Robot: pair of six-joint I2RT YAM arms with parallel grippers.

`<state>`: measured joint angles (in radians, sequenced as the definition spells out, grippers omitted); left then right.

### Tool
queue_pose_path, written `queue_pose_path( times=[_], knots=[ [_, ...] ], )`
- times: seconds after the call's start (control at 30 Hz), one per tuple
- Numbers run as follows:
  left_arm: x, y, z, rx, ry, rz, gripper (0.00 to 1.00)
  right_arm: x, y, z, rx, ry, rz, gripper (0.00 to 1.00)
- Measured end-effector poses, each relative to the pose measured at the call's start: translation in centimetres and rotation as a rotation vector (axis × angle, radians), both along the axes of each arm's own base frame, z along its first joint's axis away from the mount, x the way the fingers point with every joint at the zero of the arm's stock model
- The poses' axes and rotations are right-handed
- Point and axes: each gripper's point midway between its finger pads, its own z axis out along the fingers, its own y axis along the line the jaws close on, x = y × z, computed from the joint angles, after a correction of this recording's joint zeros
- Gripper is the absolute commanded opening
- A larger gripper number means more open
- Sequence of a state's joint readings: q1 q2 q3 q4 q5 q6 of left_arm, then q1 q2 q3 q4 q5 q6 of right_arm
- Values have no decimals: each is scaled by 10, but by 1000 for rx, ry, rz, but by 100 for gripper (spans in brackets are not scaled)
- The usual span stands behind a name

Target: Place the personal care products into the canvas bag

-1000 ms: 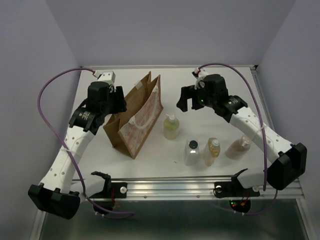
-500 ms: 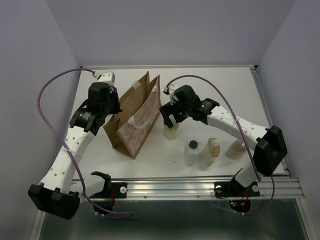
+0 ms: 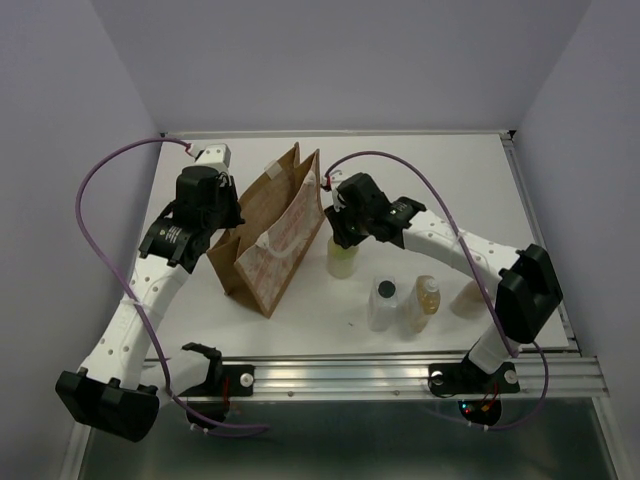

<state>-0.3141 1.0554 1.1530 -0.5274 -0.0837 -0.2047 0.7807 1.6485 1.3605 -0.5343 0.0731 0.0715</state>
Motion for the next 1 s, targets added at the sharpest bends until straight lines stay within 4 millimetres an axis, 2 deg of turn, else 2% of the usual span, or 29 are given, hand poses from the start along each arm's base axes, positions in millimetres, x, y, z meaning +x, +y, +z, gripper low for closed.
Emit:
queue_pose_path(
  times=[0.03, 0.27, 0.33, 0.47, 0.57, 0.67, 0.7, 0.77, 0.8, 0.83, 0.93, 1.0],
  knots=[
    [0, 0, 0, 1, 0, -1, 0, 1, 0, 0, -2, -2, -3, 1],
    [0, -1, 3, -4, -11, -4, 0, -2, -10, 4, -17, -2, -42, 1],
    [-1, 0, 5, -5, -18, -5, 0, -5, -17, 10, -28, -8, -54, 1],
    [-4, -1, 12, -16, -43, -14, 0, -9, -29, 40, -3, -60, -79, 1],
    [-5, -3, 17, -26, -59, -24, 0, -8, -26, 73, 42, -102, -66, 1],
    [-3, -4, 16, -30, -62, -27, 0, 0, -11, 128, 143, -182, -35, 1],
    [-3, -4, 15, -30, -61, -28, 0, 1, -9, 137, 159, -196, -29, 1],
    [-3, -5, 12, -31, -56, -31, 0, 4, 5, 182, 255, -262, 10, 1],
    [-3, -6, 12, -33, -55, -36, 0, 5, 10, 197, 284, -282, 26, 1],
    [-2, -7, 11, -37, -54, -42, 0, 6, 20, 224, 340, -315, 58, 1],
    [0, -10, 9, -40, -49, -50, 0, 12, 41, 281, 458, -405, 121, 1],
    [2, -11, 7, -43, -46, -52, 0, 16, 55, 307, 520, -446, 156, 1]
  ],
)
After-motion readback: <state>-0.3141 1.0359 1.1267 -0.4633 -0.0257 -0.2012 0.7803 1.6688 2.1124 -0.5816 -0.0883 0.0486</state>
